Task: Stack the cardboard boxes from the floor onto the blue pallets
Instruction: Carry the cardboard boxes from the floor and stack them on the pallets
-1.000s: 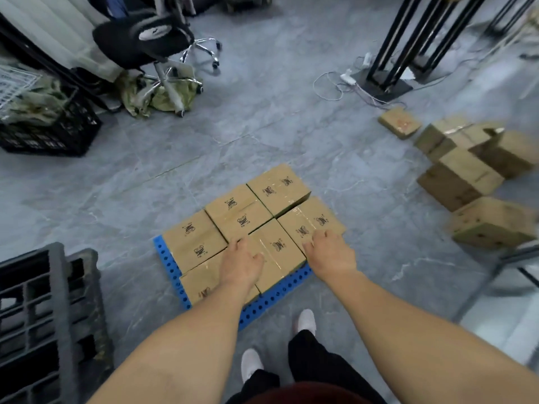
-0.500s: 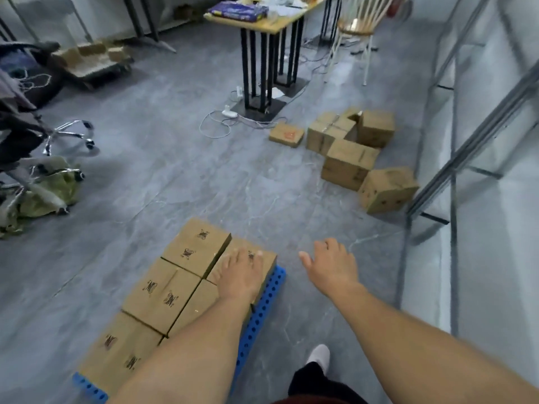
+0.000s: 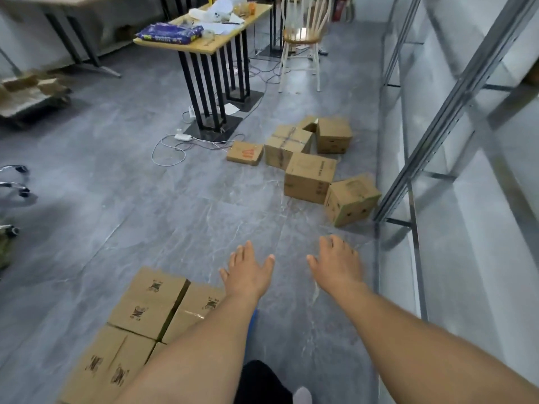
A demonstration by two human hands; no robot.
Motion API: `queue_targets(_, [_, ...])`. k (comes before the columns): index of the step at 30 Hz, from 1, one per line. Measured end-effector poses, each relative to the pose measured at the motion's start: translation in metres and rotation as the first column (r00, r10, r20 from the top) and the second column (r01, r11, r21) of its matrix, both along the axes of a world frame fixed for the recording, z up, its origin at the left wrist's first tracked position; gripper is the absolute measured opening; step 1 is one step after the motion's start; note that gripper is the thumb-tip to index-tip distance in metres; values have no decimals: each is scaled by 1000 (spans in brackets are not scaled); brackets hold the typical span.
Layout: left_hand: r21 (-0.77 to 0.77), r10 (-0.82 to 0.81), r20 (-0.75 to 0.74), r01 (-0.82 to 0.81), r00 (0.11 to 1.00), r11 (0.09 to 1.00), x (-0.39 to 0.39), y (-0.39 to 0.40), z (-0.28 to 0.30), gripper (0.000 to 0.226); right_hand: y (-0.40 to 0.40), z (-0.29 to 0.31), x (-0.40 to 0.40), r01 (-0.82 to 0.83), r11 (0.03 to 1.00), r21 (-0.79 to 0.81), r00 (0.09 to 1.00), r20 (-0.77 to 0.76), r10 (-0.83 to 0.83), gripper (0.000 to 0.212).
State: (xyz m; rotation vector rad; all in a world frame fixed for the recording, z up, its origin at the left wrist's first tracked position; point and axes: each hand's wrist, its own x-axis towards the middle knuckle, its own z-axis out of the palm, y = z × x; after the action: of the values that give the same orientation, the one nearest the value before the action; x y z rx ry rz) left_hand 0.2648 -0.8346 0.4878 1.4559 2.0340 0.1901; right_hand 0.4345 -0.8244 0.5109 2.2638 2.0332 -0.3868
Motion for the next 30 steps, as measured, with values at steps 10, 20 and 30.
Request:
queue_targets(10, [-15, -14, -15, 14, 1000, 1000, 24, 118, -18, 73, 110, -15, 26, 52, 998, -20, 999, 4, -51, 49])
queue_targets(20, [45, -78, -25, 79, 997, 996, 33, 282, 2, 73, 263, 7, 32, 78, 997, 13, 997, 20, -78, 41])
queue_targets(30, [-11, -106, -8, 106, 994, 994, 55, 387, -13, 67, 361, -12, 59, 110, 994, -2, 994, 21, -110, 48])
